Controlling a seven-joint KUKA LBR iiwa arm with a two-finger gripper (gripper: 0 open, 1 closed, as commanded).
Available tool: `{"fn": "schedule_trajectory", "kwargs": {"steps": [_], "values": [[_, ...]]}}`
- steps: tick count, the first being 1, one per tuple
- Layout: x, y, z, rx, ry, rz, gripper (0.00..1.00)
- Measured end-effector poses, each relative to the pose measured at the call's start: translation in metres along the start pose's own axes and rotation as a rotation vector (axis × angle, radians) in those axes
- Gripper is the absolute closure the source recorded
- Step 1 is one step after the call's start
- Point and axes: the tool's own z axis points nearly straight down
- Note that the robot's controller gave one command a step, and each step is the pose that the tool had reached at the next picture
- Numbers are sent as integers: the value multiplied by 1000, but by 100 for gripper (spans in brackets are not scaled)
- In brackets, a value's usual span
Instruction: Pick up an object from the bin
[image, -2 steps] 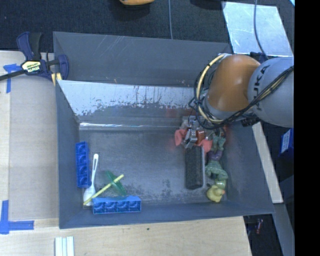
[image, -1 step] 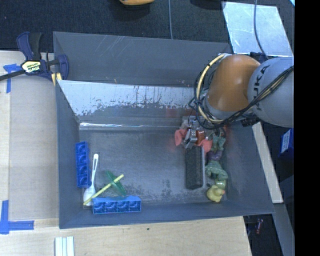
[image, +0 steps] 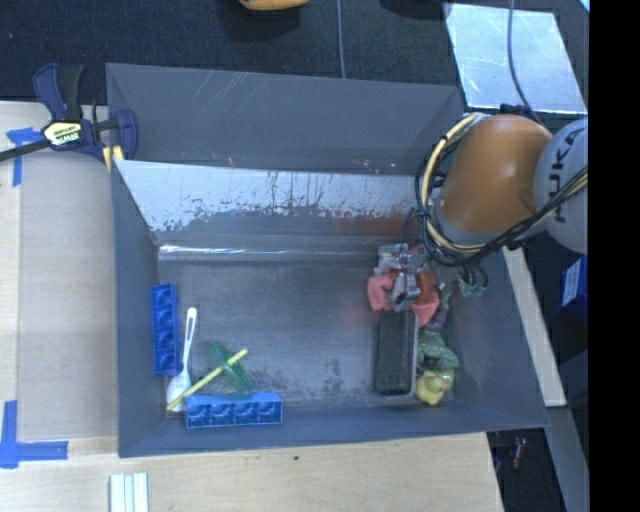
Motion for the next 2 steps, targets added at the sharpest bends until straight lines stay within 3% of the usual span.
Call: {"fn": "schedule_trajectory", "kwargs": {"steps": [1,2], "values": [[-7,18,-62,4,-4,33,100],[-11,41,-127,4,-4,240,100]]}}
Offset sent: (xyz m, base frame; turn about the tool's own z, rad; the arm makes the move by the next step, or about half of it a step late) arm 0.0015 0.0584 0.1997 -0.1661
